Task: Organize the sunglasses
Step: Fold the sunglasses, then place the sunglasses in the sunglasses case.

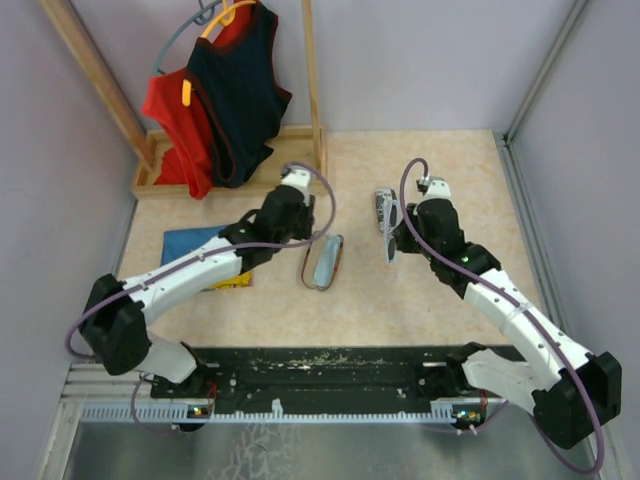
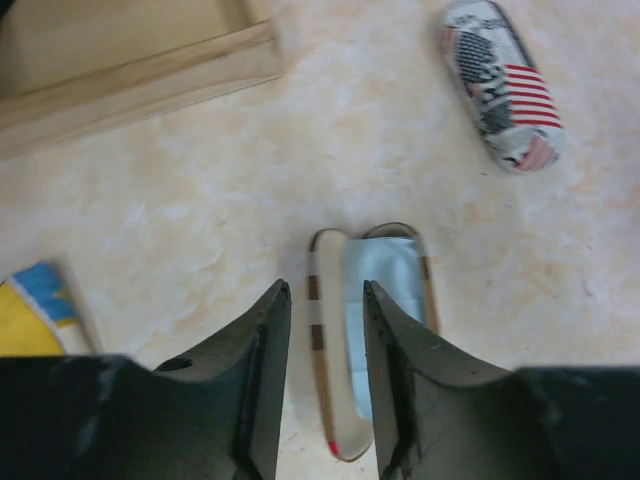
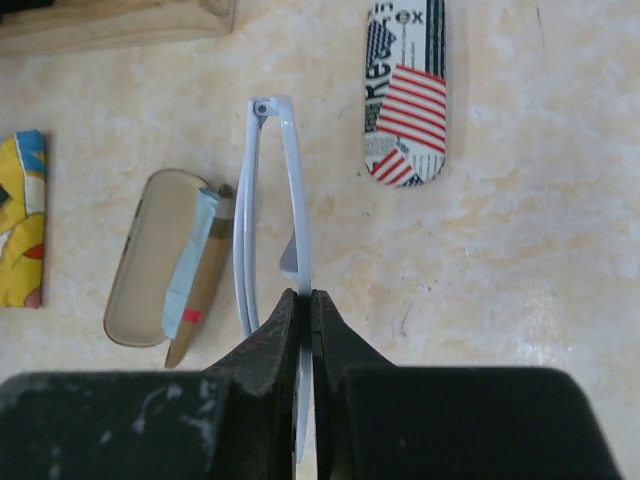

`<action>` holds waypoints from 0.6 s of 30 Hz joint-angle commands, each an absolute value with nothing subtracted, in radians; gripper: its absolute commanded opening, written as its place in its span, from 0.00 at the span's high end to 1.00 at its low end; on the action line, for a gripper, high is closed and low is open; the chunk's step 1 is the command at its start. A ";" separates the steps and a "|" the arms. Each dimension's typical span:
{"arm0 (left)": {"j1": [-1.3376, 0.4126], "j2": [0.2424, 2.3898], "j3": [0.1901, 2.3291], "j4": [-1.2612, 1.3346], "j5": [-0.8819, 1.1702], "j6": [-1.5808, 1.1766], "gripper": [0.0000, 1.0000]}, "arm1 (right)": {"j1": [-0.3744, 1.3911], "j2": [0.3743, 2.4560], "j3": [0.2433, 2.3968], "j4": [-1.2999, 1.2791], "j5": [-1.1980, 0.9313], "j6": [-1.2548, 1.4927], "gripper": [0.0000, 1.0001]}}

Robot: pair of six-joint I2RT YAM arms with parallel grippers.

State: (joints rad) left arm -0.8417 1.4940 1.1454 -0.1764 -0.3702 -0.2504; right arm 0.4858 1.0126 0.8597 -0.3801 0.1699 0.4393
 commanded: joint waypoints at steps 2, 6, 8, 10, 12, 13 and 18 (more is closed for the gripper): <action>-0.713 1.372 0.980 -0.096 -0.297 -0.379 0.54 | 0.482 0.964 0.801 -0.352 0.112 0.466 1.00; -0.633 1.356 0.908 -0.083 -0.290 -0.417 0.54 | 0.482 0.958 0.782 -0.343 0.059 0.460 1.00; -0.601 1.375 0.892 -0.073 -0.255 -0.427 0.54 | 0.482 0.956 0.774 -0.330 0.023 0.456 1.00; -0.588 1.395 0.878 -0.053 -0.242 -0.428 0.55 | 0.482 0.958 0.772 -0.324 -0.002 0.456 1.00; -0.586 1.431 0.878 -0.047 -0.237 -0.428 0.55 | 0.482 0.955 0.772 -0.325 -0.009 0.455 1.00; -0.586 1.448 0.878 -0.046 -0.229 -0.427 0.56 | 0.482 0.954 0.772 -0.327 -0.010 0.456 1.00; -0.586 1.522 0.880 -0.057 -0.151 -0.434 0.58 | 0.482 0.945 0.777 -0.330 -0.014 0.458 1.00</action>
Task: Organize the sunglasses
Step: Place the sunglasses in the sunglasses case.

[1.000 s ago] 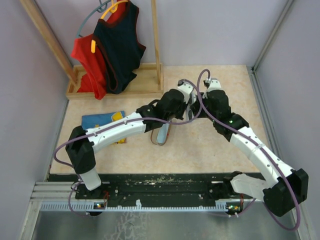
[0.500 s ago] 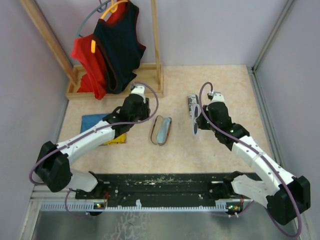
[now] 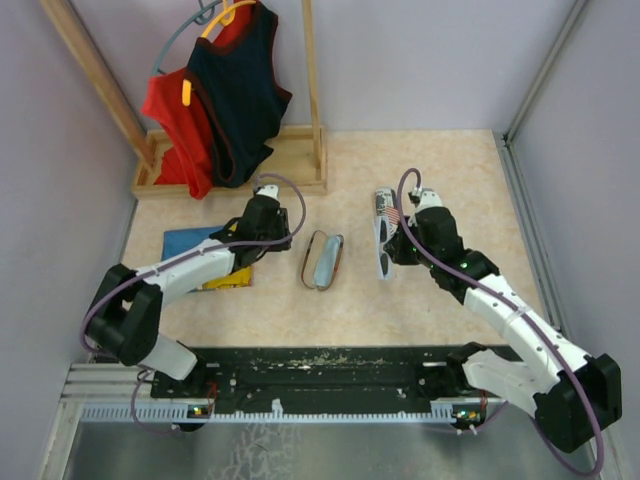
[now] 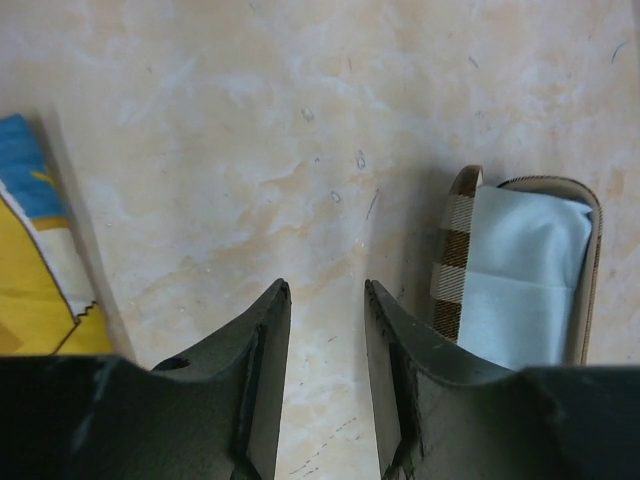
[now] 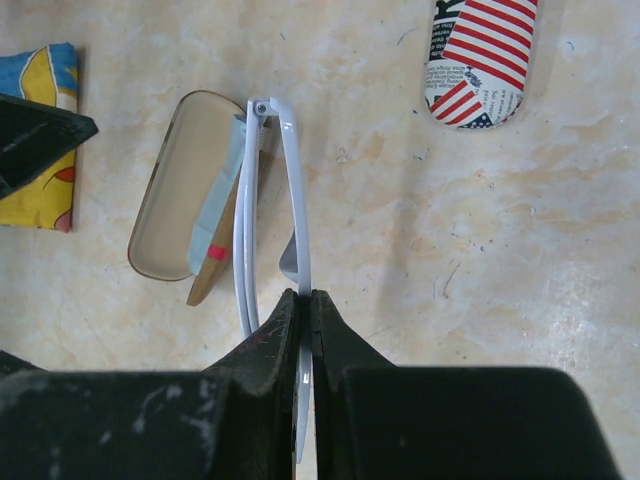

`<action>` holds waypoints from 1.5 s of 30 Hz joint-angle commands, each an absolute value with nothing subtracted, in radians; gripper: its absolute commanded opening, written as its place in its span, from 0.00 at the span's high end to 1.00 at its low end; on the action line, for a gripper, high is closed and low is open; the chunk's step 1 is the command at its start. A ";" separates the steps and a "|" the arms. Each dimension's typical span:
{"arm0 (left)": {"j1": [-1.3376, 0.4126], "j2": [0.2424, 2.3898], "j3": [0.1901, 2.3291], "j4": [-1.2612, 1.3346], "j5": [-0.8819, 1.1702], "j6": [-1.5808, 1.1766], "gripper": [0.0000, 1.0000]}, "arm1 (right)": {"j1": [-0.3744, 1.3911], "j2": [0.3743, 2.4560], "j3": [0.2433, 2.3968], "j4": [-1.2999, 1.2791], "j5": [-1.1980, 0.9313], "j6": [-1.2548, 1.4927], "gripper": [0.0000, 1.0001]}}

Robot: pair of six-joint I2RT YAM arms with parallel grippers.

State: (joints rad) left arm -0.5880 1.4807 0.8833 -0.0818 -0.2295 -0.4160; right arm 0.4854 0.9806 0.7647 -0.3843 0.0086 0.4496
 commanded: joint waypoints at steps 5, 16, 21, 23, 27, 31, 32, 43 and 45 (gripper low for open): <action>-0.586 1.491 0.807 0.018 -0.094 -0.454 0.57 | 0.482 0.935 0.776 -0.329 -0.016 0.470 1.00; -0.584 1.430 0.697 0.222 0.067 -0.469 0.34 | 0.482 0.924 0.758 -0.321 -0.025 0.475 1.00; -0.586 1.496 0.707 0.265 0.164 -0.480 0.31 | 0.482 0.923 0.749 -0.319 -0.031 0.476 1.00; -0.586 1.521 0.713 0.275 0.187 -0.484 0.31 | 0.482 0.923 0.747 -0.320 -0.033 0.475 1.00; -0.586 1.554 0.721 0.273 0.193 -0.485 0.34 | 0.482 0.920 0.746 -0.328 -0.035 0.475 1.00; -0.587 1.573 0.728 0.274 0.213 -0.486 0.40 | 0.482 0.916 0.746 -0.331 -0.035 0.475 1.00; -0.587 1.575 0.728 0.279 0.220 -0.487 0.43 | 0.482 0.914 0.745 -0.330 -0.035 0.475 1.00; -0.625 1.575 0.754 0.285 0.249 -0.479 0.54 | 0.482 0.913 0.723 -0.310 -0.038 0.481 1.00; -0.634 1.575 0.760 0.281 0.248 -0.480 0.54 | 0.482 0.913 0.720 -0.306 -0.037 0.484 1.00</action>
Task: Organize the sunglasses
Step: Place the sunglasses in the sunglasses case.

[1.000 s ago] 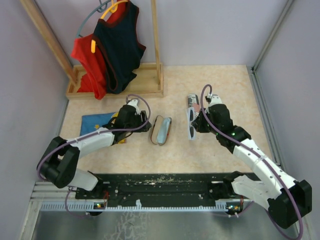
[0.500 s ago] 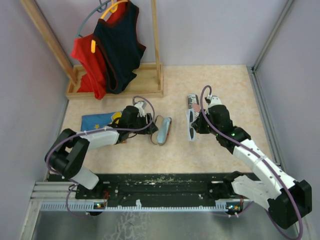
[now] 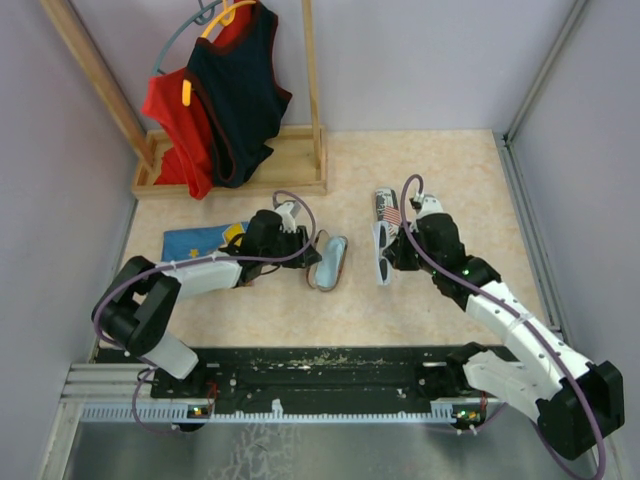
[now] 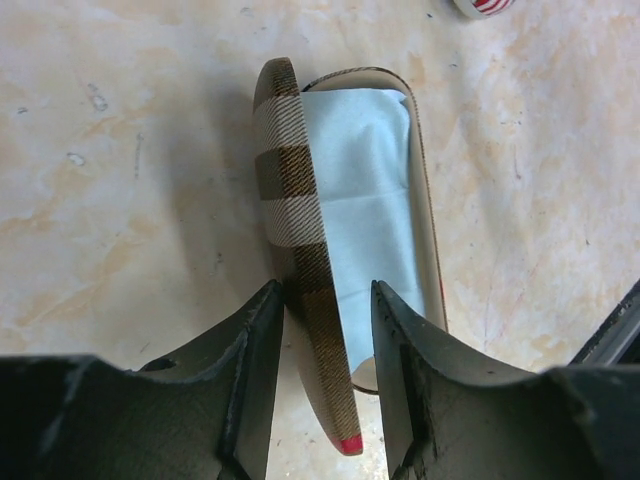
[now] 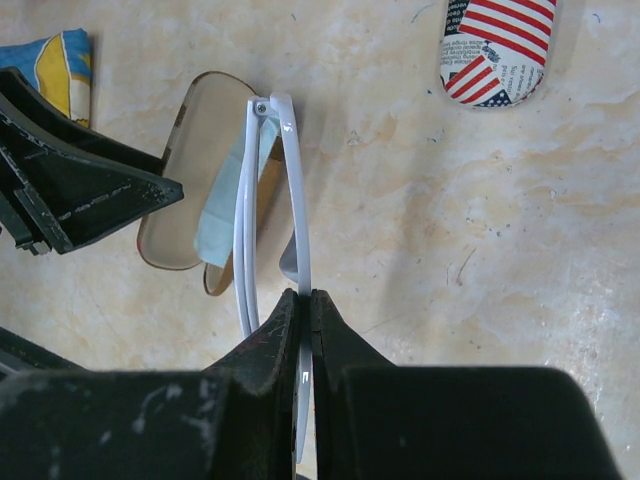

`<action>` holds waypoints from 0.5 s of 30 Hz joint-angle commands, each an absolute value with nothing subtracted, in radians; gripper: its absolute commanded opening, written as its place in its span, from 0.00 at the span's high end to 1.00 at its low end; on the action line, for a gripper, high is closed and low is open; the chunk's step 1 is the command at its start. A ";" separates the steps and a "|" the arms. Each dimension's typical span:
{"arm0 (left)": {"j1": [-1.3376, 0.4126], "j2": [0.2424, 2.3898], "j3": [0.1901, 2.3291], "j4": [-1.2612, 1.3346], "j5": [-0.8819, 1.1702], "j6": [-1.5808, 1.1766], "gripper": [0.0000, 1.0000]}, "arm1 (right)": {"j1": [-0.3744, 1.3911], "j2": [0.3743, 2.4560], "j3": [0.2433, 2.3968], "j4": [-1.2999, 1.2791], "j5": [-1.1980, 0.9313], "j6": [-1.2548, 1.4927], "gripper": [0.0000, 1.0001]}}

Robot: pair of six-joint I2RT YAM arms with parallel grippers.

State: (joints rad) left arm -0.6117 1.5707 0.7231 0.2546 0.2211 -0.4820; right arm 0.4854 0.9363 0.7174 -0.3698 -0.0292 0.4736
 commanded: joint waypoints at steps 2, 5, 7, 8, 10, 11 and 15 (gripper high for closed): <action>-0.643 1.574 0.765 0.275 0.244 -0.479 0.53 | 0.482 0.914 0.713 -0.299 -0.038 0.487 1.00; -0.658 1.568 0.768 0.268 0.238 -0.480 0.51 | 0.482 0.916 0.700 -0.281 -0.035 0.508 1.00; -0.669 1.564 0.770 0.263 0.230 -0.481 0.49 | 0.482 0.919 0.686 -0.255 -0.039 0.530 1.00; -0.674 1.563 0.771 0.260 0.226 -0.480 0.49 | 0.482 0.923 0.675 -0.235 -0.045 0.551 1.00; -0.683 1.565 0.775 0.256 0.223 -0.481 0.48 | 0.482 0.937 0.659 -0.194 -0.063 0.587 1.00; -0.687 1.567 0.778 0.252 0.224 -0.480 0.47 | 0.482 0.946 0.650 -0.173 -0.073 0.605 1.00; -0.701 1.569 0.781 0.246 0.215 -0.482 0.47 | 0.482 0.986 0.625 -0.076 -0.112 0.671 1.00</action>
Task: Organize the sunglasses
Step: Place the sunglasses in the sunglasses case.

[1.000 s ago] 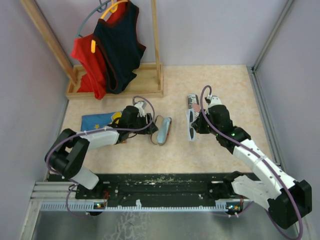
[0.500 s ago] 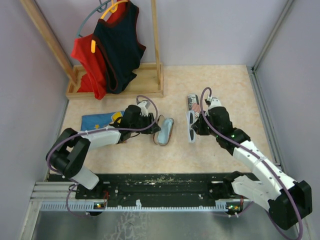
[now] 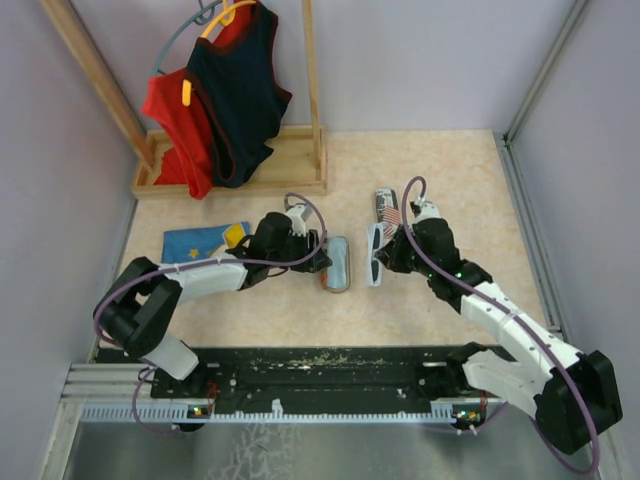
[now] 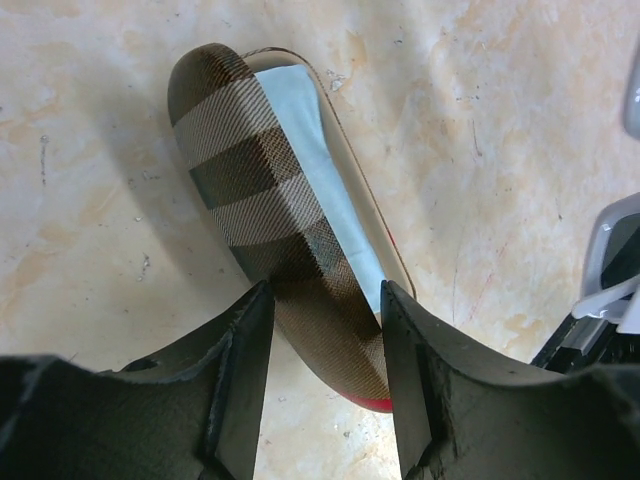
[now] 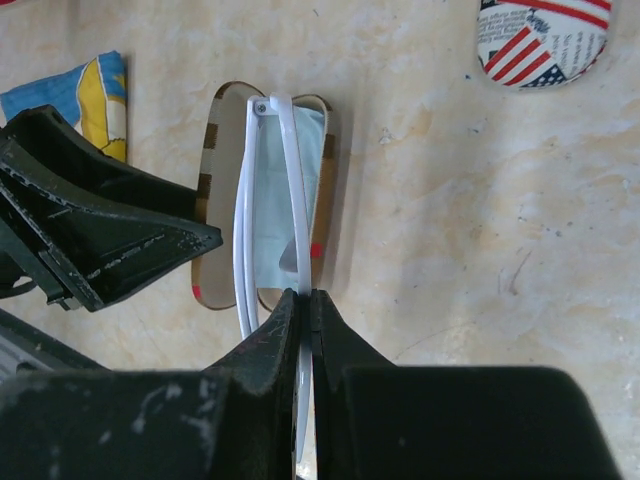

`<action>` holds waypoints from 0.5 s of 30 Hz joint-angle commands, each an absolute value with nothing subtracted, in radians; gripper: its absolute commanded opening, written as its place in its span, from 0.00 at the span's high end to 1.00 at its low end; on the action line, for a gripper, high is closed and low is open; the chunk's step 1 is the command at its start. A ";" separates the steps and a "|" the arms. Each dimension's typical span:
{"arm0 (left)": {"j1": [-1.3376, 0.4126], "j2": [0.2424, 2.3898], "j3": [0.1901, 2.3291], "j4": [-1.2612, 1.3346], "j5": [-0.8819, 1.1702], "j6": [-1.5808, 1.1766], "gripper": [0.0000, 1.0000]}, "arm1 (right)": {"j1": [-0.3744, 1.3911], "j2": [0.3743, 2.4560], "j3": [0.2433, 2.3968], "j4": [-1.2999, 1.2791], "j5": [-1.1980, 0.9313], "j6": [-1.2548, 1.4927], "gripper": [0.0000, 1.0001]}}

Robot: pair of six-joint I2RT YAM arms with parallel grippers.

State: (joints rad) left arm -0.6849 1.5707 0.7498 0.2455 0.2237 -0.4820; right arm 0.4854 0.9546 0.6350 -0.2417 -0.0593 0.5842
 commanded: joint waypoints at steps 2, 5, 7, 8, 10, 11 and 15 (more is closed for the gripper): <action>-0.705 1.573 0.785 0.242 0.210 -0.480 0.47 | 0.482 1.014 0.620 -0.015 -0.148 0.692 1.00; -0.706 1.577 0.790 0.235 0.204 -0.477 0.47 | 0.482 1.077 0.629 0.039 -0.208 0.696 1.00; -0.706 1.577 0.790 0.232 0.199 -0.477 0.47 | 0.482 1.120 0.645 0.059 -0.247 0.676 1.00; -0.706 1.577 0.791 0.231 0.197 -0.478 0.47 | 0.482 1.142 0.656 0.058 -0.255 0.667 1.00; -0.706 1.578 0.792 0.232 0.199 -0.479 0.47 | 0.482 1.183 0.670 0.060 -0.256 0.657 1.00; -0.706 1.578 0.793 0.232 0.201 -0.479 0.47 | 0.482 1.198 0.675 0.063 -0.256 0.658 1.00; -0.707 1.579 0.791 0.232 0.202 -0.481 0.47 | 0.482 1.263 0.686 0.115 -0.289 0.679 1.00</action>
State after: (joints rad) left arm -0.7006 1.5707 0.7612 0.2348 0.2039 -0.4820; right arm 0.4854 1.2205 0.6231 -0.0109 -0.2348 0.6659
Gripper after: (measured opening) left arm 0.529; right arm 0.038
